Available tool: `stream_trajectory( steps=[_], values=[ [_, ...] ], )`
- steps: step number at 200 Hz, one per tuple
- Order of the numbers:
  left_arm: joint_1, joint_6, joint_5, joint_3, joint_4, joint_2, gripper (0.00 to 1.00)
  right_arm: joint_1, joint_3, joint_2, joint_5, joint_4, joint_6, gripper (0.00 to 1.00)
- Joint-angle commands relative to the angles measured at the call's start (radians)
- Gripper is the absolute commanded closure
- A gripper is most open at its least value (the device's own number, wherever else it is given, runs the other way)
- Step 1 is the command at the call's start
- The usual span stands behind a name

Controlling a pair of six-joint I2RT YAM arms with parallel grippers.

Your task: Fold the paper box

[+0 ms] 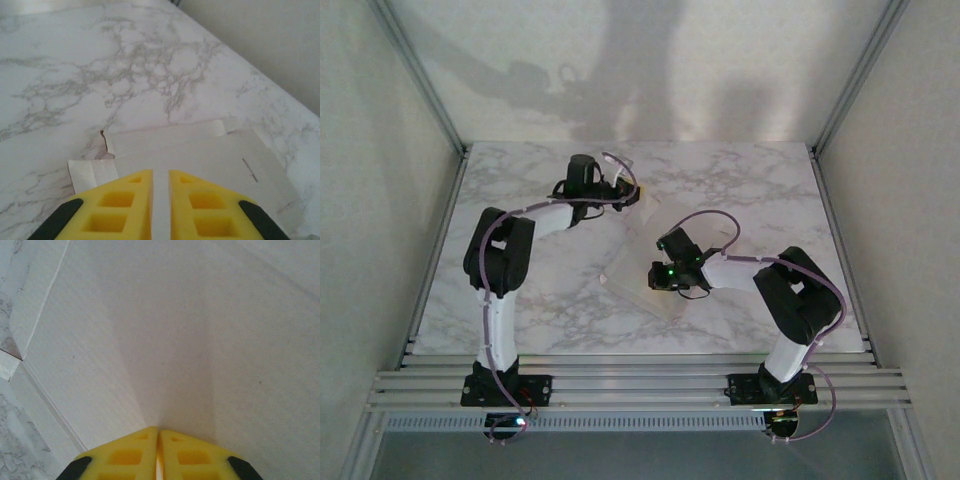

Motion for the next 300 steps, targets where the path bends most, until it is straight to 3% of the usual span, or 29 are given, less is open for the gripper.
stream_trajectory(
  steps=[1,44,55,68,77,109,154,188,271,300],
  values=[
    [0.014,0.040,-0.023,0.094,-0.226,0.042,0.81,0.010,-0.015,0.044,0.059,-0.163,-0.062,0.88],
    [0.020,0.036,-0.070,0.220,-0.485,0.082,0.72,0.011,-0.037,0.001,0.017,-0.264,-0.172,0.87],
    [0.021,0.040,-0.106,0.247,-0.527,0.091,0.64,0.011,-0.049,-0.018,0.011,-0.281,-0.196,0.87],
    [0.020,0.055,-0.118,0.303,-0.612,0.117,0.48,0.011,-0.057,-0.041,0.005,-0.320,-0.229,0.86],
    [0.023,0.066,-0.108,0.375,-0.704,0.152,0.45,0.011,-0.064,-0.058,0.004,-0.345,-0.256,0.85],
    [0.022,0.110,-0.058,0.589,-0.977,0.269,0.44,0.006,-0.045,-0.143,-0.018,-0.423,-0.278,0.80],
    [0.018,0.146,-0.045,0.729,-1.179,0.353,0.46,-0.004,-0.026,-0.307,-0.037,-0.445,-0.233,0.68],
    [0.014,0.166,0.013,0.815,-1.297,0.416,0.52,-0.009,-0.041,-0.332,-0.057,-0.412,-0.204,0.67],
    [-0.017,0.128,0.088,0.867,-1.309,0.477,0.51,-0.012,-0.062,-0.323,-0.053,-0.393,-0.196,0.67],
    [-0.024,0.117,0.101,0.880,-1.310,0.495,0.56,-0.015,-0.062,-0.315,-0.050,-0.390,-0.196,0.67]
  ],
)
